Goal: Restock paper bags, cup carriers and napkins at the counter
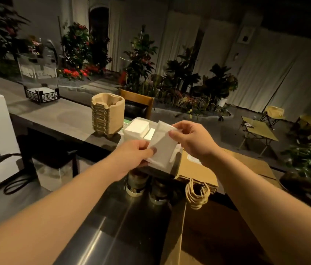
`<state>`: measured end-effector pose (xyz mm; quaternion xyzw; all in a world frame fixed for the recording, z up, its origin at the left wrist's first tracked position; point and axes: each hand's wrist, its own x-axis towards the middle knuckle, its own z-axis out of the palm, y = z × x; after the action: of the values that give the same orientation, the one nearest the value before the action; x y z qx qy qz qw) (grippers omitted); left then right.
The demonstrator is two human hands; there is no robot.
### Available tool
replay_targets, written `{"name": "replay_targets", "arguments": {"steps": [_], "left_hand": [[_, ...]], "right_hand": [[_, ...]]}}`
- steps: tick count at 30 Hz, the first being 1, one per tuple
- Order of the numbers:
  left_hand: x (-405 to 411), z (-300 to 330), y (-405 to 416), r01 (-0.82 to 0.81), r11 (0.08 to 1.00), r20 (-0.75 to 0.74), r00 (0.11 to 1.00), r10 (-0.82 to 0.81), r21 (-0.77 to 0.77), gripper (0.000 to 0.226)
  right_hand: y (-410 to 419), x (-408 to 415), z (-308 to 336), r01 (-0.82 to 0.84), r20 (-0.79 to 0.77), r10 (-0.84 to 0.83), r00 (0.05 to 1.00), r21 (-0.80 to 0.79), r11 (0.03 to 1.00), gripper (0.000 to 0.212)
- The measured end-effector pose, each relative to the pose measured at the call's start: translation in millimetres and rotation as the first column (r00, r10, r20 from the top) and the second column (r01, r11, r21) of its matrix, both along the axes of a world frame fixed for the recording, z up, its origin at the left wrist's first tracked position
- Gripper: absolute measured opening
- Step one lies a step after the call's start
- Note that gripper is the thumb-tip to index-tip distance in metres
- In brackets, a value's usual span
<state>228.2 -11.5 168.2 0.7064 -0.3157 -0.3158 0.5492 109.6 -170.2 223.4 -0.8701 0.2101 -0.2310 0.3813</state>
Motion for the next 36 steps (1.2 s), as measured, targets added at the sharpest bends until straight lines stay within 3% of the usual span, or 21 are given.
{"name": "replay_targets", "arguments": {"steps": [7, 9, 17, 21, 23, 25, 28, 30, 33, 36], "left_hand": [[69, 32, -55, -0.081, 0.974, 0.325, 0.946, 0.008, 0.211, 0.013], [83, 33, -70, -0.103, 0.973, 0.35, 0.936, 0.025, 0.206, 0.012], [108, 17, -107, -0.204, 0.955, 0.463, 0.882, 0.086, 0.213, 0.049], [114, 7, -111, -0.196, 0.933, 0.538, 0.843, 0.003, 0.302, 0.061], [115, 2, -114, -0.212, 0.924, 0.623, 0.781, -0.035, 0.317, 0.066], [116, -3, -117, -0.246, 0.933, 0.75, 0.661, -0.036, 0.261, 0.063], [118, -4, -123, -0.139, 0.959, 0.873, 0.462, -0.159, 0.249, 0.056], [119, -3, -127, -0.005, 0.931, 0.836, 0.442, -0.325, 0.365, 0.051], [121, -10, -136, 0.089, 0.809, 0.725, 0.395, -0.564, 0.581, 0.046], [123, -13, -137, 0.063, 0.776, 0.716, 0.347, -0.606, 0.627, 0.042]], "right_hand": [[-61, 80, 4, 0.034, -0.024, -0.035, 0.999, -0.02, 0.999, 0.007], [-74, 97, -3, 0.055, -0.038, -0.056, 0.998, -0.005, 0.998, 0.006], [-109, 141, -28, 0.106, -0.117, -0.115, 0.986, -0.08, 0.991, 0.01], [-115, 154, -37, 0.098, -0.257, -0.135, 0.957, -0.151, 0.984, 0.006], [-114, 158, -42, 0.081, -0.362, -0.152, 0.92, -0.204, 0.976, 0.009], [-115, 158, -47, 0.101, -0.399, -0.249, 0.883, -0.356, 0.929, 0.023], [-114, 140, -49, 0.163, -0.273, -0.361, 0.892, -0.55, 0.819, 0.027], [-114, 127, -55, 0.114, -0.265, -0.346, 0.9, -0.622, 0.774, 0.02], [-112, 118, -68, 0.053, -0.318, -0.27, 0.909, -0.555, 0.83, 0.014], [-109, 119, -73, 0.065, -0.292, -0.263, 0.92, -0.548, 0.834, 0.017]]}}
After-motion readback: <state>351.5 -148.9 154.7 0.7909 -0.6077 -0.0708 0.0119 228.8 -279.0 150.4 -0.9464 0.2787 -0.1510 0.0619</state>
